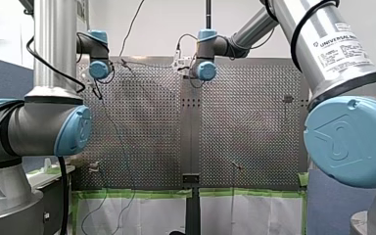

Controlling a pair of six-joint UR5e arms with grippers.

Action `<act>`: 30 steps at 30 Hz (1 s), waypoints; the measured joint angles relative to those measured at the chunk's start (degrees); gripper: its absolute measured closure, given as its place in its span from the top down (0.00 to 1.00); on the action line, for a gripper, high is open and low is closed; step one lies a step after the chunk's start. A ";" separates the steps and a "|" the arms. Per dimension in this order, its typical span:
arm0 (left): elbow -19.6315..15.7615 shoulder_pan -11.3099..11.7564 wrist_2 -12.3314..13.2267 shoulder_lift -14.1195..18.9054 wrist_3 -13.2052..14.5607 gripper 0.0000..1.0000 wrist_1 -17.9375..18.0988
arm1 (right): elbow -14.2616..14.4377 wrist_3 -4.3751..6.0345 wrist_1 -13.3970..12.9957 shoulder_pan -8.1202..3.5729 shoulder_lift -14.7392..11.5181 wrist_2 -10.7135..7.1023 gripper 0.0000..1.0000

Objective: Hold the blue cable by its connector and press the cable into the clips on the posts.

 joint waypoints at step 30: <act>4.54 1.75 3.07 -4.96 -2.37 0.00 -0.48 | -5.48 1.14 0.29 -5.80 2.68 -3.86 0.00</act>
